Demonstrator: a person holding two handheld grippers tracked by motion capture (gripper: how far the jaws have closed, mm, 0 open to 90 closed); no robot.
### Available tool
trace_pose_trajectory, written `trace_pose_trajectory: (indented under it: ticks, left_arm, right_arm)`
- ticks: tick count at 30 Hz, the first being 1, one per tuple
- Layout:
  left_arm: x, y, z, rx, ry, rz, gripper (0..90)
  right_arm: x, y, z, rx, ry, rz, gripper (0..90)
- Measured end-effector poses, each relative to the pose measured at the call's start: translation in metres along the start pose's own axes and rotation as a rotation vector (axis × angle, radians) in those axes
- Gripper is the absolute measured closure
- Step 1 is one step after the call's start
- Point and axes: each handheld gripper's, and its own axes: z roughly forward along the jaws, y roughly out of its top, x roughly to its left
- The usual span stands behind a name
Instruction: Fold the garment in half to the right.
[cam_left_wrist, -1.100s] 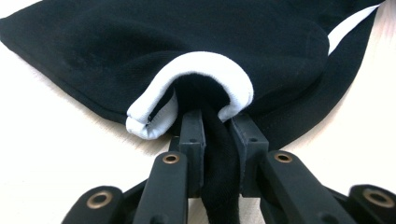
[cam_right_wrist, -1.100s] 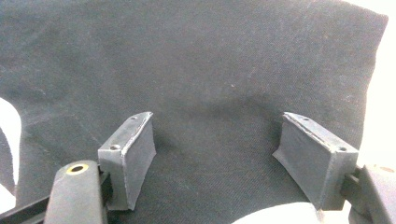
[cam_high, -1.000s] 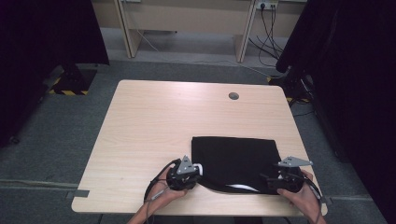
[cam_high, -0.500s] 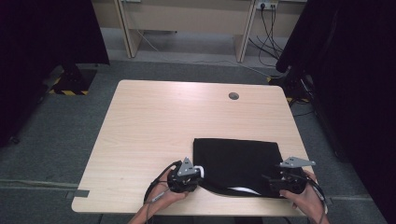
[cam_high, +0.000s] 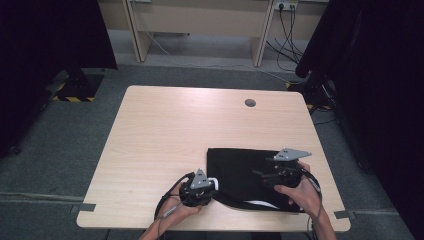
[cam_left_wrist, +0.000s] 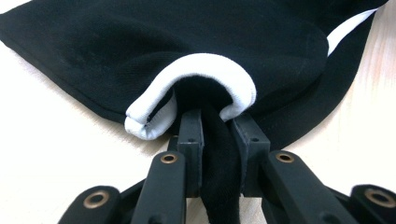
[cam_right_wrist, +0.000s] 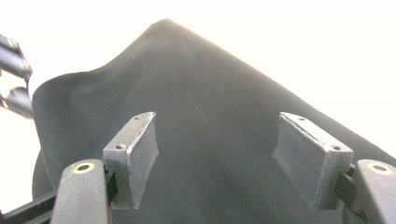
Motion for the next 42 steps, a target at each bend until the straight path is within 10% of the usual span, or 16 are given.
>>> trace_pose_trajectory:
  ticks: [22,27,28,29,31,42]
  left_arm:
    - [0.0,0.0,0.0,-0.002,-0.004,-0.008,76.2]
    - [0.002,0.0,-0.001,-0.001,0.001,-0.013,76.1]
    - [-0.003,-0.001,-0.002,-0.001,0.062,-0.078,76.2]
    - [-0.003,-0.001,-0.001,-0.002,0.034,-0.078,76.2]
    - [0.002,0.0,0.0,-0.002,-0.006,-0.017,76.1]
    - [0.001,-0.001,-0.001,-0.002,0.002,-0.006,76.1]
  right_arm:
    - [0.021,0.087,0.103,0.083,0.073,-0.108,36.0]
    - [0.027,0.094,0.123,0.106,0.1,-0.116,36.1]
    - [0.027,0.095,0.127,0.106,0.108,-0.119,36.1]
    - [0.028,0.096,0.13,0.109,0.121,-0.111,36.3]
    - [0.031,0.097,0.137,0.115,0.128,-0.113,37.3]
    - [0.04,0.097,0.167,0.199,0.139,-0.144,55.4]
